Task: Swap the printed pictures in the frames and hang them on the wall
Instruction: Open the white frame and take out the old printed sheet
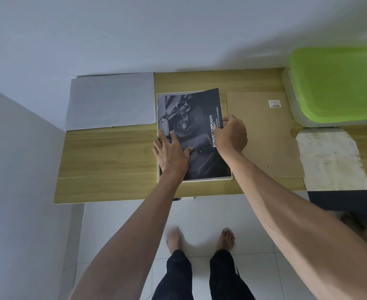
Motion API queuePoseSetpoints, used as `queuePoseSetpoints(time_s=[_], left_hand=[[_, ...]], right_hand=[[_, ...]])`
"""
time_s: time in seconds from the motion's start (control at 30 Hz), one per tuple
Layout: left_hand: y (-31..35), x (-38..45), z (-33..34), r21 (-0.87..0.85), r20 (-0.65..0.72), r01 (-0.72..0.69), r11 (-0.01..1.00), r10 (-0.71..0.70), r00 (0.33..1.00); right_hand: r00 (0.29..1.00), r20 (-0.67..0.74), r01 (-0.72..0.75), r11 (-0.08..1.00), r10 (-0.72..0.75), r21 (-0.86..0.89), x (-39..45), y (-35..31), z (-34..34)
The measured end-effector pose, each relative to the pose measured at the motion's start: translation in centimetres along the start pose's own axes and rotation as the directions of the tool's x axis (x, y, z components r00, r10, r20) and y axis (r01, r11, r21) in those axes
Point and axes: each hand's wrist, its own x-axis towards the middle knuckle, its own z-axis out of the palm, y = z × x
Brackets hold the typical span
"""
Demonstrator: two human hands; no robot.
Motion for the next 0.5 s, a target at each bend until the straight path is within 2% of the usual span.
queuePoseSetpoints(time_s=[0.1,0.27,0.37,0.5], left_hand=[[0.0,0.0,-0.1,-0.002,-0.004,-0.002,1.000,0.002,1.000],[-0.1,-0.2,0.1,-0.024,-0.023,-0.004,1.000,0.003,1.000],[-0.2,-0.2,0.1,-0.057,-0.020,-0.009,0.998,0.008,1.000],[-0.6,-0.2,0.2,-0.096,-0.034,-0.018,0.995,0.015,0.999]], right_hand=[[0.998,0.033,-0.054,0.985,0.049,0.163,0.7,-0.2,-0.2],[0.962,0.170,-0.264,0.884,0.213,0.386,2.3,-0.6,-0.5],[0.949,0.226,-0.302,0.846,0.221,0.440,2.6,-0.5,-0.9],[0.946,0.262,-0.293,0.845,0.189,0.447,2.3,-0.2,-1.1]])
